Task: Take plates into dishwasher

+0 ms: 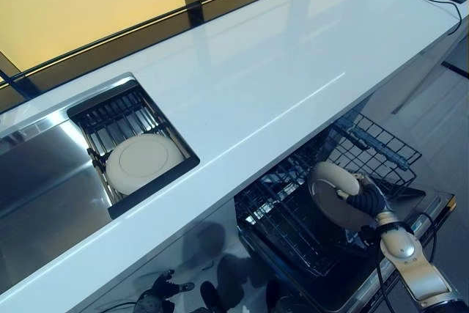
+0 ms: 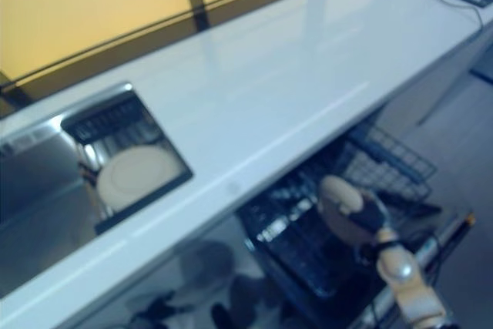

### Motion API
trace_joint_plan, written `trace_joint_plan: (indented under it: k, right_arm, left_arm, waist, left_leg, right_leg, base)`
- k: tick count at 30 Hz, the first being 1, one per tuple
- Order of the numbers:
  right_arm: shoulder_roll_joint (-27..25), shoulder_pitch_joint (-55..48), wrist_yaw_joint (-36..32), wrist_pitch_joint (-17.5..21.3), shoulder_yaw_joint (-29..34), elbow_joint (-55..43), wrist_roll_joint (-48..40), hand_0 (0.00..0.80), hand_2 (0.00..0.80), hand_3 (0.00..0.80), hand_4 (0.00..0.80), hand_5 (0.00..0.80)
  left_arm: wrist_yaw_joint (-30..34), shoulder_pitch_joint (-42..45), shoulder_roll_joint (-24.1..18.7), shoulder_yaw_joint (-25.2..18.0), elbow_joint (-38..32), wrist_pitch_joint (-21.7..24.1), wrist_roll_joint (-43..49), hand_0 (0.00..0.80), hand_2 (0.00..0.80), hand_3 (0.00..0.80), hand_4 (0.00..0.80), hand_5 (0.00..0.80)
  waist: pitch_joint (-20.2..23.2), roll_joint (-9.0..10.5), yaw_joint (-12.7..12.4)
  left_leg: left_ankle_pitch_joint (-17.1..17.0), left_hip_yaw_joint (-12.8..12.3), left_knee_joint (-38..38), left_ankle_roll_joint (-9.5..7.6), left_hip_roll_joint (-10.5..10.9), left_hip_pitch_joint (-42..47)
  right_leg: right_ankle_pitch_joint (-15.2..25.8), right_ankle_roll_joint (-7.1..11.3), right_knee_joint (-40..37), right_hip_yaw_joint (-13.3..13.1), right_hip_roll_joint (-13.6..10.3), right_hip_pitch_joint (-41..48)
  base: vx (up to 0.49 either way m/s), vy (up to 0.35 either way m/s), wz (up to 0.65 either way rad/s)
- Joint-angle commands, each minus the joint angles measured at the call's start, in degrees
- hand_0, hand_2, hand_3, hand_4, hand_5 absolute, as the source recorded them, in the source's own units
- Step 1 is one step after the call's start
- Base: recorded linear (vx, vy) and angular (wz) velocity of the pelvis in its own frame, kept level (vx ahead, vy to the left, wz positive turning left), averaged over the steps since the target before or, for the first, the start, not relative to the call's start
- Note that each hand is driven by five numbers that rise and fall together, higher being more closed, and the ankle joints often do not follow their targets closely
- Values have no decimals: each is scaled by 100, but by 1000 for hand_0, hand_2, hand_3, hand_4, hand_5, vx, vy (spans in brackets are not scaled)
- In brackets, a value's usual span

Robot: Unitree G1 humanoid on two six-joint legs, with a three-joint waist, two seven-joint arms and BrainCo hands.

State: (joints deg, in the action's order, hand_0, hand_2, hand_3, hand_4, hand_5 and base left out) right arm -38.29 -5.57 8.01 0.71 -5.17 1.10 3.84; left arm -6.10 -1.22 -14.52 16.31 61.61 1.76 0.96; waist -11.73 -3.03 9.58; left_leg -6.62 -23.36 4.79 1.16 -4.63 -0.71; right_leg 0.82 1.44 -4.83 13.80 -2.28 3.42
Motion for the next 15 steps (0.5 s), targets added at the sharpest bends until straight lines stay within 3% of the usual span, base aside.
trace_joint_plan:
  k: [1,15]
  right_arm:
    - [120,517,53,170,-38,-102,174,800,800,800,800,800]
    - [190,835,-106,-370,-645,495,804,800,800,800,800,800]
  left_arm:
    - [12,-258,-209,22,10,84,-41,0,0,0,0,0]
    - [45,-243,-205,139,-41,36,74,0,0,0,0,0]
  waist:
    - [-10,395,-169]
    - [-41,411,-364]
  left_leg:
    - [365,218,-43,192,-26,-71]
    - [311,331,-71,224,-23,-107]
  right_leg:
    - [-812,-340,705,120,243,-122]
    - [-804,-356,628,221,245,-23]
  base:
    - [0,0,0]
    - [3,4,2]
